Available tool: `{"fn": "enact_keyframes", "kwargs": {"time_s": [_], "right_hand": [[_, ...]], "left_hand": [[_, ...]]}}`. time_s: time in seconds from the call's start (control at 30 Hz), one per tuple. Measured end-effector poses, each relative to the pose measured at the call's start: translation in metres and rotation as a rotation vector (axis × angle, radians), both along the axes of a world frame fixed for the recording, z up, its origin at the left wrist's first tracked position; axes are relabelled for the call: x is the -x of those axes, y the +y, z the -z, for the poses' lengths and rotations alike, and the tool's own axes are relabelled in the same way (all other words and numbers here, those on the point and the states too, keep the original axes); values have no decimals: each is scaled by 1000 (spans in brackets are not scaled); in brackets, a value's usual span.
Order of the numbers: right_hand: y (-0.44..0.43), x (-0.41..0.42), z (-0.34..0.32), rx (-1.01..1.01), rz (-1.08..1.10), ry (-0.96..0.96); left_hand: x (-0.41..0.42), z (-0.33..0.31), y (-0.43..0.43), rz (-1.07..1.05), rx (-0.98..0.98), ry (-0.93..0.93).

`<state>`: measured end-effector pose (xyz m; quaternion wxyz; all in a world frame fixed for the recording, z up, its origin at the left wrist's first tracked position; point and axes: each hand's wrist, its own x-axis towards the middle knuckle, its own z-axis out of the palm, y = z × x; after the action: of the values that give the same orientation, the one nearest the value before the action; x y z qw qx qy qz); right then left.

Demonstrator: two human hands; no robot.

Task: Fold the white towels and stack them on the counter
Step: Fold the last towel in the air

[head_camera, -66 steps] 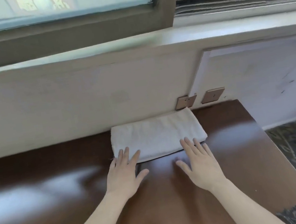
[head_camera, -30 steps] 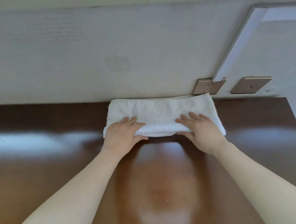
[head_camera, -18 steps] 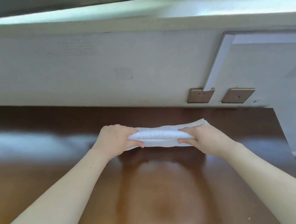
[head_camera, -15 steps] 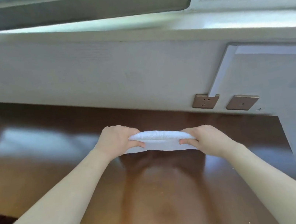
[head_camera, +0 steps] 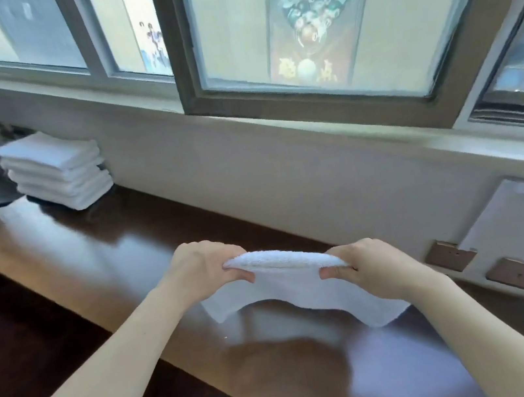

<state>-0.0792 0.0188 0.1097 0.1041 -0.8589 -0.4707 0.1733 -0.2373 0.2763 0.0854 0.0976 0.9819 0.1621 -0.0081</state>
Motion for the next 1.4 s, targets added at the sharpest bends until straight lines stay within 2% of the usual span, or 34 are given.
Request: {"fn": "enact_keyframes", "kwargs": {"time_s": [0.33,0.6,0.8,1.1,1.4], "right_hand": [[193,125,-23,-39,-137,17],[331,173,-51,-46,-212,85],[440,166,-62,-21,-246,22],[620,123,-59,-49,-240,55],[776,99,-101,-4,-166,-6]], "left_hand": [[160,-30,167,-109,43,-9],[225,-54,288,-201,29,-44],[221,-65,391,-233,75,-57],[176,-83,579,-202,-47,-24],[127,-117,760,-95,78,-26]]}}
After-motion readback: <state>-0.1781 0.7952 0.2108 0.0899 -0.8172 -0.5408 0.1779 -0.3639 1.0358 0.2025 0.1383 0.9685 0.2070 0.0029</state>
